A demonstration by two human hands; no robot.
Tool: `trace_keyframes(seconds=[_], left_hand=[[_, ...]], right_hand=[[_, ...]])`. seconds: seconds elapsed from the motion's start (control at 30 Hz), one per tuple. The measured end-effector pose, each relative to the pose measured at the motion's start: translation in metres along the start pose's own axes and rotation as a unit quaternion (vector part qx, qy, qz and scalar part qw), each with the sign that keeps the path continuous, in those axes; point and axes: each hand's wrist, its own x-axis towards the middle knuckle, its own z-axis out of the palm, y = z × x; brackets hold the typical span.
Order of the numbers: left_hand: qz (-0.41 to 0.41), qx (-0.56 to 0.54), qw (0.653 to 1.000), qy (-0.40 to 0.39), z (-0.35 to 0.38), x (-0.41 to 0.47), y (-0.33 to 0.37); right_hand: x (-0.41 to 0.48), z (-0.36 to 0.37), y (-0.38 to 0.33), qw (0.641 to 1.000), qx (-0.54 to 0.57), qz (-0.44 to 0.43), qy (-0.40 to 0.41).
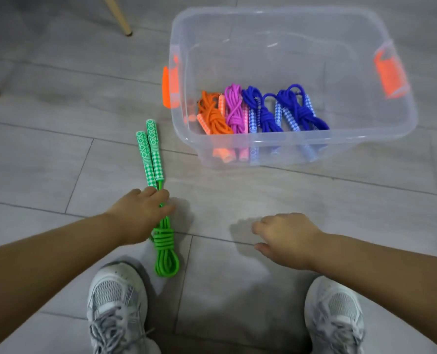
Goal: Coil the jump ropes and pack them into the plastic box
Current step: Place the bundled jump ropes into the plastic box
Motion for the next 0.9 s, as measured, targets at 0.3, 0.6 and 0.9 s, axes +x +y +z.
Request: trace_keyframes(seconds=[0.3,0.6,0.9], left_hand=[[0.094,0.045,0.989,-0.109,-0.006,0.047,0.016],[0.022,-0.263,0.964,-0.021,-0.029,0.096,0.076],[-0.01,-0.253,0.965,0.061,-0.012,0.07,0.049]], right_hand=[[0.017,0.03,0.015,0.996,0.003,0.014,-0.088],[0.018,0.041,0.013,0.994,0.099,0.043,-0.025],[0.028,0.065,0.004,0.996,0.063,0.055,-0.011]])
